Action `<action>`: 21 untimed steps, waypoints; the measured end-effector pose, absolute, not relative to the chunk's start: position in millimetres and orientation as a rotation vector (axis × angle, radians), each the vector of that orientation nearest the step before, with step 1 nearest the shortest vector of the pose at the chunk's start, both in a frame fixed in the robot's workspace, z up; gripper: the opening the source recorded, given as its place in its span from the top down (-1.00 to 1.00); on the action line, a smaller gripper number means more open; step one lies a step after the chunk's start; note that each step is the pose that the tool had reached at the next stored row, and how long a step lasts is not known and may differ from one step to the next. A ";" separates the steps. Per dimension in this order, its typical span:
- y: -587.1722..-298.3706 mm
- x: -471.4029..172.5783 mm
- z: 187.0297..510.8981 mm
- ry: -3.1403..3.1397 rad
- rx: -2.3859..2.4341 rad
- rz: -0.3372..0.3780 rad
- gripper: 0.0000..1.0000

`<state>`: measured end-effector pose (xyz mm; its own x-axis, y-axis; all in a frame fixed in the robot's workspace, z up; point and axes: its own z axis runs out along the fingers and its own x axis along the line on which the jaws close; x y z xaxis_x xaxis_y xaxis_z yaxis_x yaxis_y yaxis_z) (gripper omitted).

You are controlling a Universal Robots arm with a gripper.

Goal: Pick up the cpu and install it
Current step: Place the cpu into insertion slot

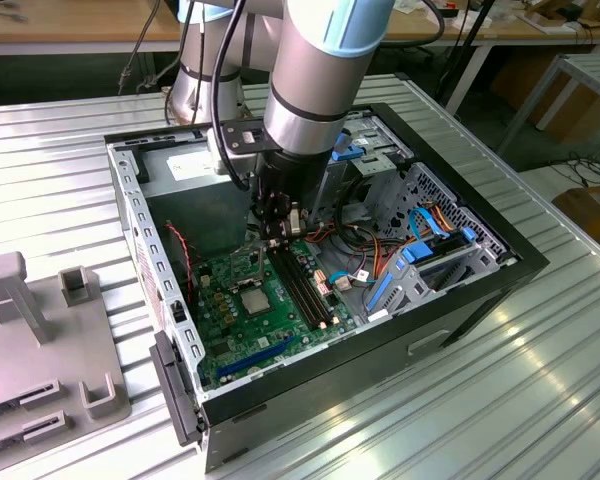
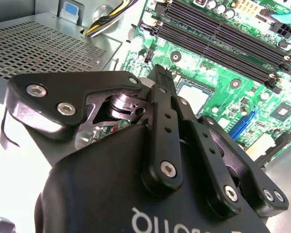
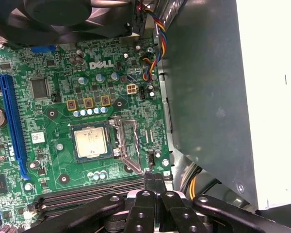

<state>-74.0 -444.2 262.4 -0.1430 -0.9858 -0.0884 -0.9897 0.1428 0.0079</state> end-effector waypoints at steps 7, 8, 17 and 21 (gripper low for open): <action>-445.5 -74.0 262.4 2.327 -2.015 0.099 0.79; -445.7 -74.0 262.4 2.327 -2.015 0.099 0.79; -447.8 -74.0 262.4 2.327 -2.015 0.098 0.79; -448.8 -74.0 262.5 2.327 -2.015 0.099 0.79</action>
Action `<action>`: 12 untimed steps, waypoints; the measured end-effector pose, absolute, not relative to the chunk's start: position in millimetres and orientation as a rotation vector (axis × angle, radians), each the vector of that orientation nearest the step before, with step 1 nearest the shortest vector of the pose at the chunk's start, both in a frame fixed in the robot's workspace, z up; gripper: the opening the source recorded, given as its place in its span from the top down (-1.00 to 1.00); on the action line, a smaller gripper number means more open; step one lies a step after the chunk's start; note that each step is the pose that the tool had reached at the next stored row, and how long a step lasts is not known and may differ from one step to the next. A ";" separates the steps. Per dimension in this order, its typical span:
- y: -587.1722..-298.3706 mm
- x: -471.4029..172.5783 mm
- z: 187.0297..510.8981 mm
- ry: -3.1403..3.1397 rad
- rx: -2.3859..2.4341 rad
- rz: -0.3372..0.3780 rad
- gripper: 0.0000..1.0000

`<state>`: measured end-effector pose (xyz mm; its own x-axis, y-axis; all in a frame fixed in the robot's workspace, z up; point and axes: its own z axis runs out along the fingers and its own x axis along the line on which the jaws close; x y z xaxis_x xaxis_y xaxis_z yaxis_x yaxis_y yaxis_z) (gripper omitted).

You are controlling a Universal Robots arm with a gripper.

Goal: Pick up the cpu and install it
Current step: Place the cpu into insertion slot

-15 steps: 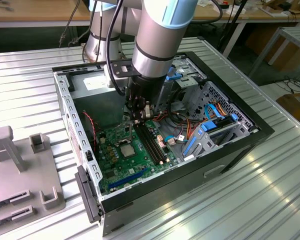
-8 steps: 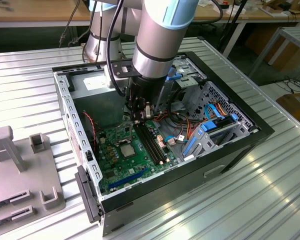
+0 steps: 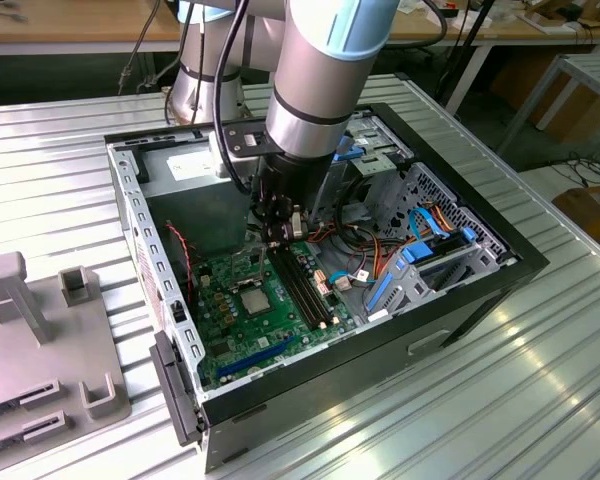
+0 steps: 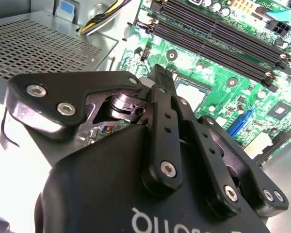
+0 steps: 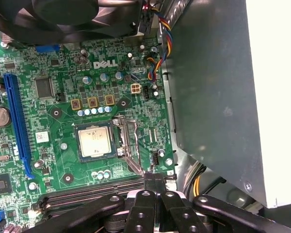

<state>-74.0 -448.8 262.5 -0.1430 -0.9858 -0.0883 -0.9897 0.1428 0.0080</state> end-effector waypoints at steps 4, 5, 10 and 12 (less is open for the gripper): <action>-449.5 -74.0 262.4 2.327 -2.015 0.098 0.79; -449.5 -74.0 262.4 2.327 -2.015 0.098 0.79; -449.6 -74.0 262.3 2.327 -2.015 0.098 0.79; -449.6 -73.9 261.8 2.326 -2.015 0.099 0.79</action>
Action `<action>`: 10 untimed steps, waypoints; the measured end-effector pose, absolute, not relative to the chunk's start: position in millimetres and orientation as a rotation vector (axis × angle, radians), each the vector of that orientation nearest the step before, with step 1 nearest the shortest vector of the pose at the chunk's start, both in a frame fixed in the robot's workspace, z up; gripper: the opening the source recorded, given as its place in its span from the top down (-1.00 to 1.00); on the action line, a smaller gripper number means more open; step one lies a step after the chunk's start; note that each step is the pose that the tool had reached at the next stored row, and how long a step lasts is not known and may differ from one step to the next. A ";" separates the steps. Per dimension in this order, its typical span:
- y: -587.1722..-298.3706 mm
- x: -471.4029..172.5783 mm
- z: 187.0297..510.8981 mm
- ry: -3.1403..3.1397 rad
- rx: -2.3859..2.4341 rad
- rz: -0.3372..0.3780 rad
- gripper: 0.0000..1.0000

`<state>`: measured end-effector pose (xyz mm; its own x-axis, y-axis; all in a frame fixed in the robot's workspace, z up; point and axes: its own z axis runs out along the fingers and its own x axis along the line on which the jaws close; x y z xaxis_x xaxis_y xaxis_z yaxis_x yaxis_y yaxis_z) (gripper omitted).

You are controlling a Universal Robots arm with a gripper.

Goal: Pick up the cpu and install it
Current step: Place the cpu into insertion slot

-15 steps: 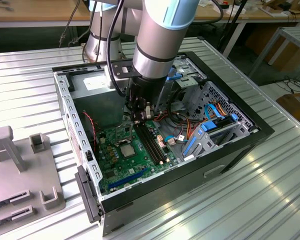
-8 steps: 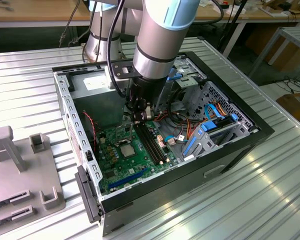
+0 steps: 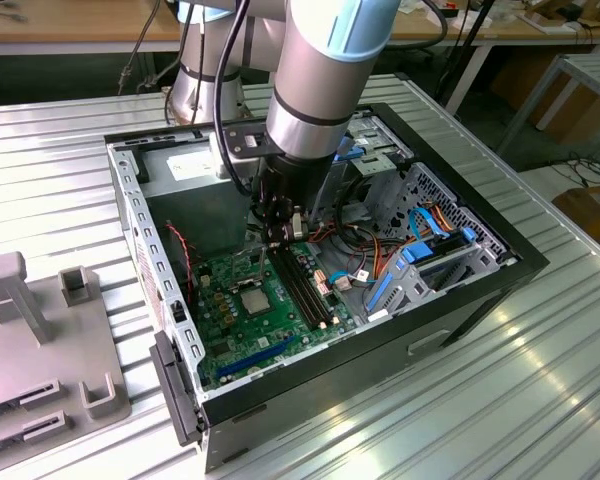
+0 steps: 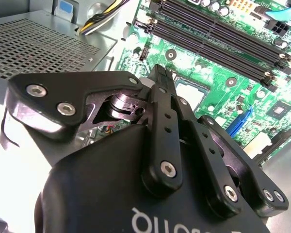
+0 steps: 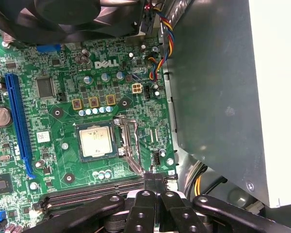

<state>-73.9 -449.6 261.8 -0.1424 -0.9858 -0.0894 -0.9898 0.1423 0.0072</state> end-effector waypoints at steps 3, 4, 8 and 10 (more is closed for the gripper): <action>-449.6 -73.9 261.2 2.324 -2.015 0.097 0.79; -449.5 -73.9 260.7 2.323 -2.015 0.097 0.79; -449.6 -74.0 259.3 2.321 -2.016 0.095 0.79; -449.8 -74.0 259.1 2.321 -2.016 0.095 0.79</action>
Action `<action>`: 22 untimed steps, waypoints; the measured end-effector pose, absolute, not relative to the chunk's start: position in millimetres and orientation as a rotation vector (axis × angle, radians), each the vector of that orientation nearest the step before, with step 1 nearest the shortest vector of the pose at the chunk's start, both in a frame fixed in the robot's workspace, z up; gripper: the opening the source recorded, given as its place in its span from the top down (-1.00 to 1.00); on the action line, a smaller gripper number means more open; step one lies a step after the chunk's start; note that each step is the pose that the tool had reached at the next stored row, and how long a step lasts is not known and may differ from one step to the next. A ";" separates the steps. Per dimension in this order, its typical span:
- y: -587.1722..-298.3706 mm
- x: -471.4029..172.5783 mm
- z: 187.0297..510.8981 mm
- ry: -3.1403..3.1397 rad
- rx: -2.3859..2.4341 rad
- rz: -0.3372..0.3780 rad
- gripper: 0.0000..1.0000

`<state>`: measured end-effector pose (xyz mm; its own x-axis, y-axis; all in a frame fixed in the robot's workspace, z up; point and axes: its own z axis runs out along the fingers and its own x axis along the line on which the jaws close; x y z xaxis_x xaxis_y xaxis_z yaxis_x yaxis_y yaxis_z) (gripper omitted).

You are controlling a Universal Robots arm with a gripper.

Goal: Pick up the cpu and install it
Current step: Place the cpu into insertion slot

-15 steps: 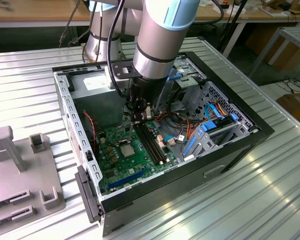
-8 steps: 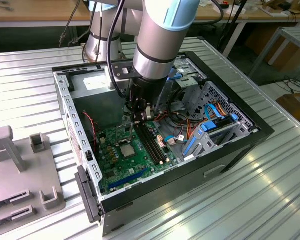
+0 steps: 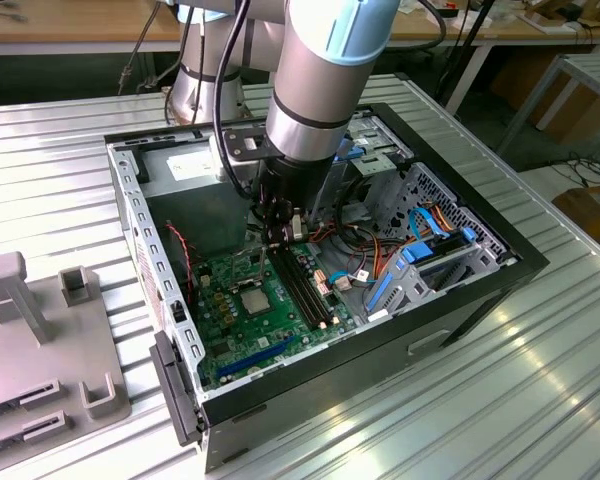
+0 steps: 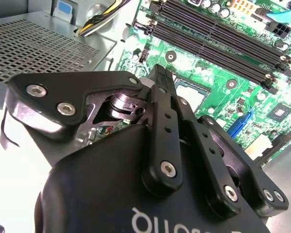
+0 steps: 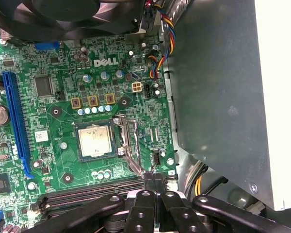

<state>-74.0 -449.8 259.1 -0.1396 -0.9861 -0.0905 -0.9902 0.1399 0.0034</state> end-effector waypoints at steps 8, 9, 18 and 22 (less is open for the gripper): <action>-455.6 -74.7 259.2 2.318 -2.015 0.092 0.79; -455.7 -74.7 259.2 2.318 -2.015 0.091 0.79; -453.9 -74.7 254.5 2.317 -2.015 0.090 0.79; -454.0 -74.7 254.1 2.315 -2.014 0.088 0.79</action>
<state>-74.7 -454.0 254.1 -0.1375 -0.9862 -0.0916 -0.9904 0.1385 -0.0041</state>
